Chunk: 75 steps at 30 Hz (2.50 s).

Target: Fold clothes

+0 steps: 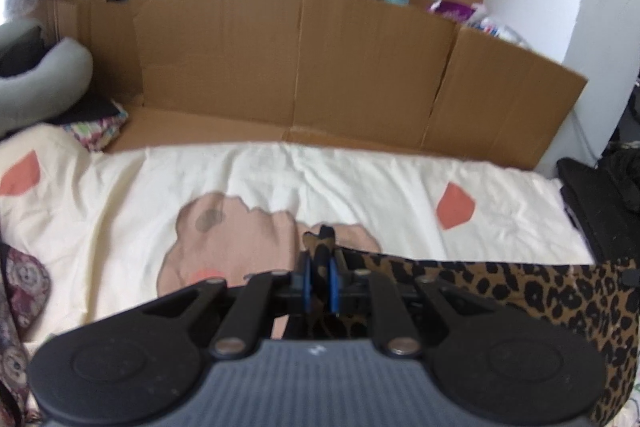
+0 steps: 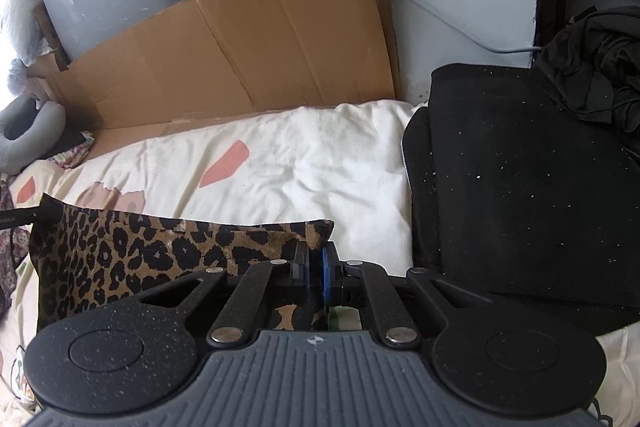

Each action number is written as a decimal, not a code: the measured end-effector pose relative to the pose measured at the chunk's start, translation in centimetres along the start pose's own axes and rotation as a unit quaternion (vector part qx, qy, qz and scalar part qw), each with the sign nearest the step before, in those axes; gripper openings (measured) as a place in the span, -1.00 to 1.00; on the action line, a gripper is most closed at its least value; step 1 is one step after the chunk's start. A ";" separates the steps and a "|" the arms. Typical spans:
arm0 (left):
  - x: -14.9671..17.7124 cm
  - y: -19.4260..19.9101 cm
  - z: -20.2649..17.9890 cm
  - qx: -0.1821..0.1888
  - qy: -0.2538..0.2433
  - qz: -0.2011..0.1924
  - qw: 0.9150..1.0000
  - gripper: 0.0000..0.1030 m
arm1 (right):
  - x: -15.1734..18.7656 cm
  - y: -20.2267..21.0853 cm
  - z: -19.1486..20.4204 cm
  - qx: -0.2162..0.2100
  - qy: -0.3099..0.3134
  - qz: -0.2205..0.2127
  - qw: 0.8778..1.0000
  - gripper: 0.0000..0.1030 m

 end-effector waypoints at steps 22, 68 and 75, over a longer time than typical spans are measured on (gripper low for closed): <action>-0.3 -4.3 0.7 -0.015 -0.009 0.024 1.000 -0.82 | -1.9 -3.1 0.3 0.017 0.005 0.015 1.000 -0.93; 3.1 -1.4 -12.7 0.033 -0.102 0.155 0.982 -0.19 | -0.5 -5.9 10.9 -0.067 0.182 0.062 0.979 -0.36; 2.9 -2.4 -13.9 0.009 -0.152 0.180 0.972 -0.17 | -1.2 -7.0 10.5 -0.071 0.177 0.071 0.979 -0.36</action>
Point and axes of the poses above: each gripper's, at about its wrist camera, not at the fingertips, and y roughly against the way its jaws point, z to its left, x to its underside, the point moved 3 cm from there along -y, roughly the way its jaws point, and after that the axes turned 12 degrees about z, right-handed, at the moved point
